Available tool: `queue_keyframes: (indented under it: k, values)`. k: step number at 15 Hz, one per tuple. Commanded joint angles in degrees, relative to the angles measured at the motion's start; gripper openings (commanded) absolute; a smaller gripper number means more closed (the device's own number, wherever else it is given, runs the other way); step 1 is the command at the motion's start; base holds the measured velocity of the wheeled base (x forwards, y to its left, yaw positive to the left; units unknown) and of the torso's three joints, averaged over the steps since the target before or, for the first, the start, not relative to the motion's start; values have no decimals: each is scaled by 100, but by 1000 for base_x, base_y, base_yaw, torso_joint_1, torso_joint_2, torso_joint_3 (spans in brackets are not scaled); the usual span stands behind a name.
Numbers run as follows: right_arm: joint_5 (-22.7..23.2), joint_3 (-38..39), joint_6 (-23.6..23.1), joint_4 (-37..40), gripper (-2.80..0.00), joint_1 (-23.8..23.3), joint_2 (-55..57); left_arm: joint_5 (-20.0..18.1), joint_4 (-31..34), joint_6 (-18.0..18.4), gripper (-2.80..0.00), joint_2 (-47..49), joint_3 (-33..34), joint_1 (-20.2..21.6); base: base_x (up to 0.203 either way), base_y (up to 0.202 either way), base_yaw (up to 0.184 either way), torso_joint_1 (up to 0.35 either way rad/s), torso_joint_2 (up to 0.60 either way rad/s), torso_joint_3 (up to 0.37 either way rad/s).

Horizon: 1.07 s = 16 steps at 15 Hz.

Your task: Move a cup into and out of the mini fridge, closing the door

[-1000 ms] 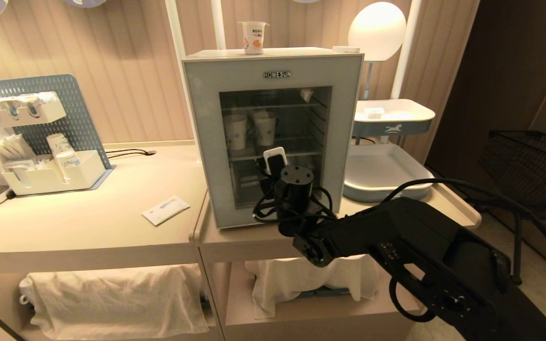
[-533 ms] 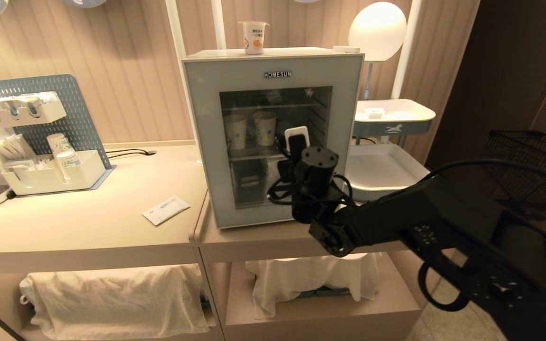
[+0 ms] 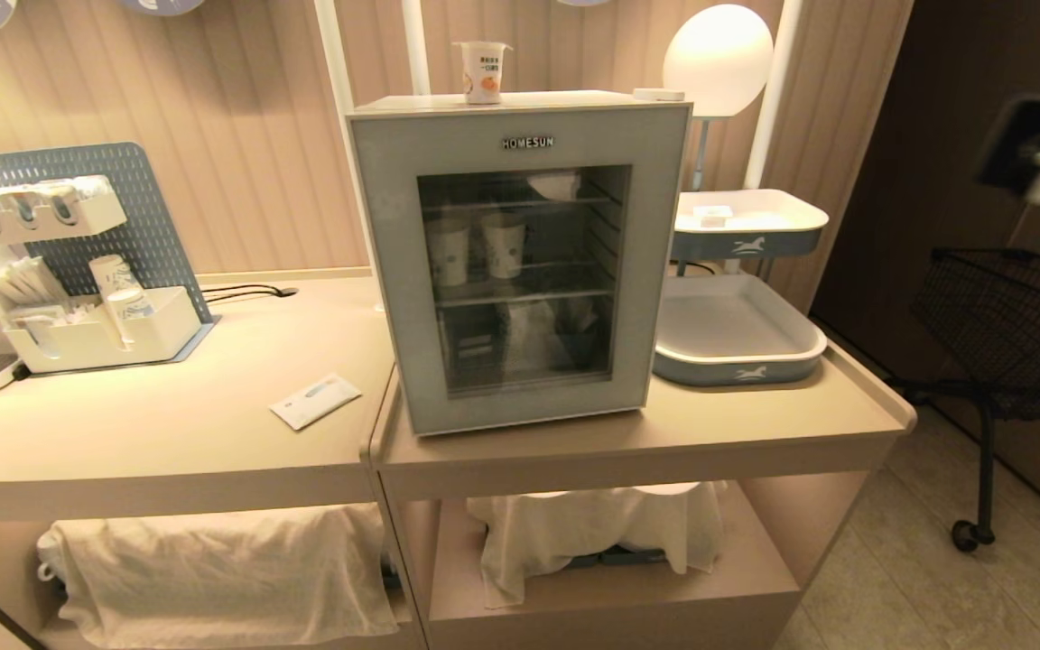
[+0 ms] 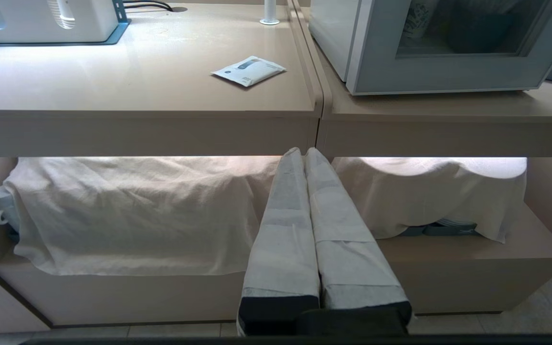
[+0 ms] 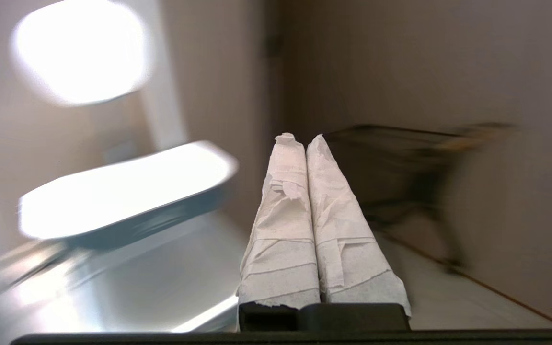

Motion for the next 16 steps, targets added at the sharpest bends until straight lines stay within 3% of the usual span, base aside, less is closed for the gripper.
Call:
queue_keyframes:
  k: [1, 3, 5, 9, 11, 12, 15, 16]
  values:
    - [40, 1258, -80, 70, -280, -1136, -2826, 4, -1, -12, -280, 13, 9, 2, 0, 0, 0, 0, 0, 0]
    - [333, 2417, -128, 307, -280, -2004, -4505, 4, -10, -17, -280, 7, 9, 1, 0, 0, 0, 0, 0, 0]
    - [694, 3283, -35, 679, -280, -2449, -5877, 4, -10, -17, -280, 7, 9, 1, 0, 0, 0, 0, 0, 0]
    - [1275, 4653, 1234, 2394, -280, -2216, -7110, 4, -10, -17, -280, 7, 9, 1, 0, 0, 0, 0, 0, 0]
    - [1739, 4914, 1311, 2699, -280, -2215, -7964, 4, -10, -17, -280, 7, 9, 1, 0, 0, 0, 0, 0, 0]
    - [2100, 4990, 1560, 2984, -280, -2220, -8237, 4, -10, -8, -280, 7, 9, 1, 0, 0, 0, 0, 0, 0]
    - [4709, 5108, 2304, 5102, -280, -2229, -8265, 4, -10, -8, -280, 7, 9, 1, 0, 0, 0, 0, 0, 0]
    - [5366, 5114, 2376, 5724, -280, -2230, -8254, 4, -10, -8, -280, 7, 9, 1, 0, 0, 0, 0, 0, 0]
